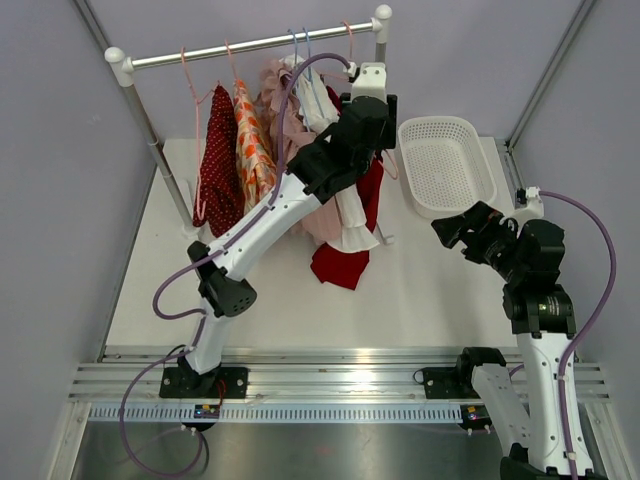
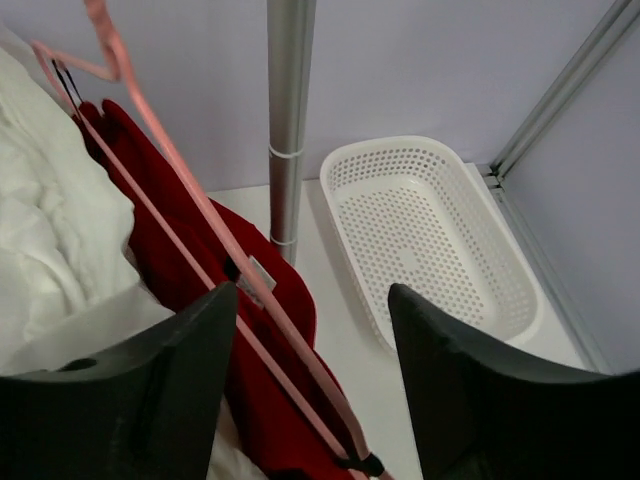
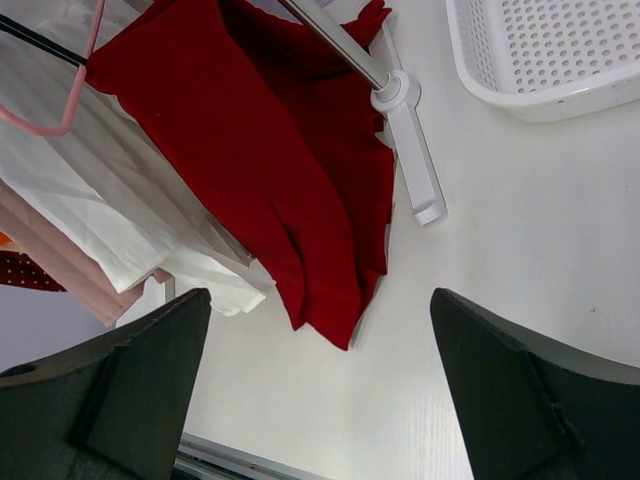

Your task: Remove the skirt from the hanger

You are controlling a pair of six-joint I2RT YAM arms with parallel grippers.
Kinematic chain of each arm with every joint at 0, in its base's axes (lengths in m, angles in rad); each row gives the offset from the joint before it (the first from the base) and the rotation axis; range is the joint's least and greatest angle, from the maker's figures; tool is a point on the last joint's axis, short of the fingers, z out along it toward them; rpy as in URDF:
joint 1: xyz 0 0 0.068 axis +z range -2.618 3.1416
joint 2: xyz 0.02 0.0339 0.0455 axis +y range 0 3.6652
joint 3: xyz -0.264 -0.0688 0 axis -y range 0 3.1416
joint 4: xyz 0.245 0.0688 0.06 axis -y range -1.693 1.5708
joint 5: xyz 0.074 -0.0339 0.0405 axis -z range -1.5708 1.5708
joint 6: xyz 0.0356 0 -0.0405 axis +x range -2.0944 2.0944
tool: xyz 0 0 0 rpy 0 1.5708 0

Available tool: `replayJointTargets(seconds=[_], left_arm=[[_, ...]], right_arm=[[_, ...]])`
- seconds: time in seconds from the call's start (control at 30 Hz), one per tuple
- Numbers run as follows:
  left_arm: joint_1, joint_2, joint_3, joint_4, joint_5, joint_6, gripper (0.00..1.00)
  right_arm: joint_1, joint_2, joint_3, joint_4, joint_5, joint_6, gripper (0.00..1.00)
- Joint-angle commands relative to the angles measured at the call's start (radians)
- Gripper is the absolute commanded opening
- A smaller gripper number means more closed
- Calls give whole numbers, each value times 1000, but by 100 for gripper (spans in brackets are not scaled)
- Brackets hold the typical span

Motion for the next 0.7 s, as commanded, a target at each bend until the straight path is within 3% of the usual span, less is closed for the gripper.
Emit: replayJointTargets(seconds=[0.0, 0.1, 0.2, 0.4, 0.5, 0.57, 0.67], left_arm=[[22, -5, 18, 70, 15, -36, 52], [39, -25, -10, 79, 5, -67, 16], [42, -48, -21, 84, -7, -53, 0], [44, -85, -19, 89, 5, -37, 0], [44, -117, -15, 101, 34, -70, 0], [42, -138, -10, 110, 54, -112, 0], [41, -163, -7, 121, 88, -183, 0]], right_arm=[[-4, 1, -4, 13, -14, -19, 99], [-4, 7, -7, 24, -21, -14, 99], [-4, 17, -5, 42, -33, -12, 99], [25, 117, 65, 151, -236, -9, 98], [146, 206, 204, 89, -95, -86, 99], [316, 281, 323, 56, 79, -146, 98], [433, 352, 413, 30, 175, -146, 98]])
